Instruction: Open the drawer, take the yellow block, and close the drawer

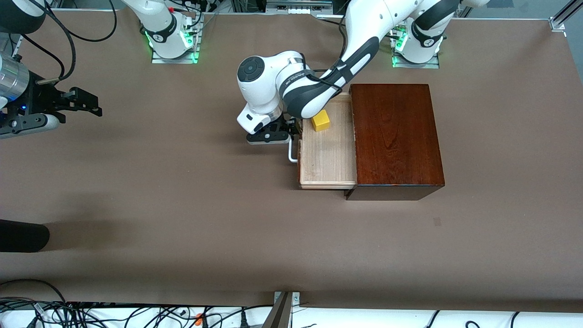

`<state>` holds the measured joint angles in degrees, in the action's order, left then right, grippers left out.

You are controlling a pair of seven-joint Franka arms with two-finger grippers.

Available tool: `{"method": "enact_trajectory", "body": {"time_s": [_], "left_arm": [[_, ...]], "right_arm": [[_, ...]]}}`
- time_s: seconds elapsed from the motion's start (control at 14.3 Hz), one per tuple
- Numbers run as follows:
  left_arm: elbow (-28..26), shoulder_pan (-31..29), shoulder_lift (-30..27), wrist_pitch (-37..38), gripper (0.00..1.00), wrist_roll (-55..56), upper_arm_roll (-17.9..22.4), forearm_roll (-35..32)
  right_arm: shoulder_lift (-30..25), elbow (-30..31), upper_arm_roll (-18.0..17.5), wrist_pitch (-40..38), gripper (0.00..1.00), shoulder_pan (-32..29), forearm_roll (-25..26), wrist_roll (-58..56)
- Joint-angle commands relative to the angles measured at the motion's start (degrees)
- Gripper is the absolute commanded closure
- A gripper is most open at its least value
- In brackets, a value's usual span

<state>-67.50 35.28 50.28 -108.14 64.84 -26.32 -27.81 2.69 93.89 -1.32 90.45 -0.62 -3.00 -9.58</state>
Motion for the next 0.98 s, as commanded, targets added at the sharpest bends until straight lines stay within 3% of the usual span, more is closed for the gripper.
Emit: {"method": "enact_trajectory", "body": {"time_s": [0.0, 0.28, 0.56, 0.91], "left_arm": [[4.75, 1.46, 2.45, -1.8, 0.0, 0.64, -0.4, 0.91], [4.48, 0.15, -0.61, -1.55, 0.0, 0.64, -0.49, 2.66], [3.34, -2.4, -6.58, 4.16, 0.0, -0.06, -1.02, 5.91], [-8.07, -15.38, -21.52, 6.36, 0.0, -9.36, -1.19, 15.75]], "right_arm": [[0.47, -0.64, -0.18, -0.62, 0.0, -0.61, -0.86, -0.96], [0.38, -0.64, -0.18, -0.71, 0.0, -0.61, -0.95, -0.96], [1.7, -0.55, -0.44, -2.54, 0.0, -0.17, -0.86, -0.44], [3.19, -0.55, -0.35, -5.99, 0.0, 0.88, -0.95, 0.96]]}}
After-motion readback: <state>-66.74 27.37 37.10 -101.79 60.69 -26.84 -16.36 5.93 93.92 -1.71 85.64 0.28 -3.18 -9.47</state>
